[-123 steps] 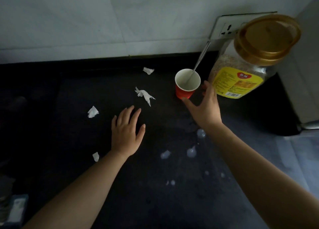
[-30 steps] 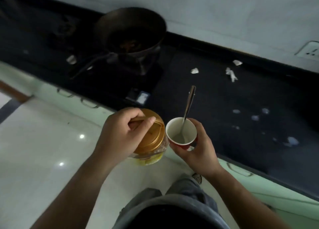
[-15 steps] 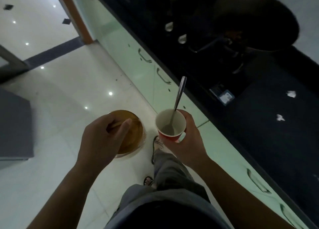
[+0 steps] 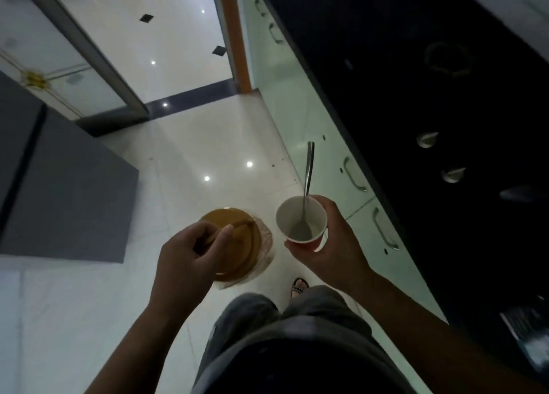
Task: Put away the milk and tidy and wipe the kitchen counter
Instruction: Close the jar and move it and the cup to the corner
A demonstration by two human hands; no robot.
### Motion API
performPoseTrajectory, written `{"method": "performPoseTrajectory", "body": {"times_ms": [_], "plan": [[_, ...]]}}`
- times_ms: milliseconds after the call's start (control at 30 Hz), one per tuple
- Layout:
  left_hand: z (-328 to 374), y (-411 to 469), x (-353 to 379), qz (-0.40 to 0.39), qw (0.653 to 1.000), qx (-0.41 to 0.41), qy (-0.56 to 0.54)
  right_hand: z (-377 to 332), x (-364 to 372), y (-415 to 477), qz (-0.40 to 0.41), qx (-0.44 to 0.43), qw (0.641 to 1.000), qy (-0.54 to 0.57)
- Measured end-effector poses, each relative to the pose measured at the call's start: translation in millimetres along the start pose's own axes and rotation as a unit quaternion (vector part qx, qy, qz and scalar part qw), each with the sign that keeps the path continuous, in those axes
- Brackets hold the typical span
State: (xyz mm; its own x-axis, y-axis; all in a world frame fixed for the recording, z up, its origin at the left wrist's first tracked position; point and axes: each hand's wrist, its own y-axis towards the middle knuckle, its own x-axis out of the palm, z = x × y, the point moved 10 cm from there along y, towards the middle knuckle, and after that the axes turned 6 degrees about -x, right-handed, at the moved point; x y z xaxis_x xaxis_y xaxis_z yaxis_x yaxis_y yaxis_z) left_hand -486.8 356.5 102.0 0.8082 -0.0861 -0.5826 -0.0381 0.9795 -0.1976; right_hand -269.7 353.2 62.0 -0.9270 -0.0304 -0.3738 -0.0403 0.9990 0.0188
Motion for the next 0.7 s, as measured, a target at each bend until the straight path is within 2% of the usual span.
{"method": "performPoseTrajectory", "body": {"times_ms": [200,300,567,700], "plan": [[-20.0,100.6,-45.4,0.044,0.999,-0.024,-0.014,-1.1,58.3,108.6,-0.045,-0.005,0.999,-0.001],[-28.4,171.8,-63.1,0.039,0.999,-0.025,0.005,-1.1,81.1,169.9,-0.053,-0.006,0.998,-0.017],[21.1,349.2,-114.5,-0.036,0.999,0.035,0.013,-31.5,92.7,335.5,0.000,-0.006,0.999,-0.048],[55.6,424.6,-109.6,-0.062,0.992,0.089,0.056,-29.6,71.2,391.9,0.080,0.002,0.996,-0.031]]}}
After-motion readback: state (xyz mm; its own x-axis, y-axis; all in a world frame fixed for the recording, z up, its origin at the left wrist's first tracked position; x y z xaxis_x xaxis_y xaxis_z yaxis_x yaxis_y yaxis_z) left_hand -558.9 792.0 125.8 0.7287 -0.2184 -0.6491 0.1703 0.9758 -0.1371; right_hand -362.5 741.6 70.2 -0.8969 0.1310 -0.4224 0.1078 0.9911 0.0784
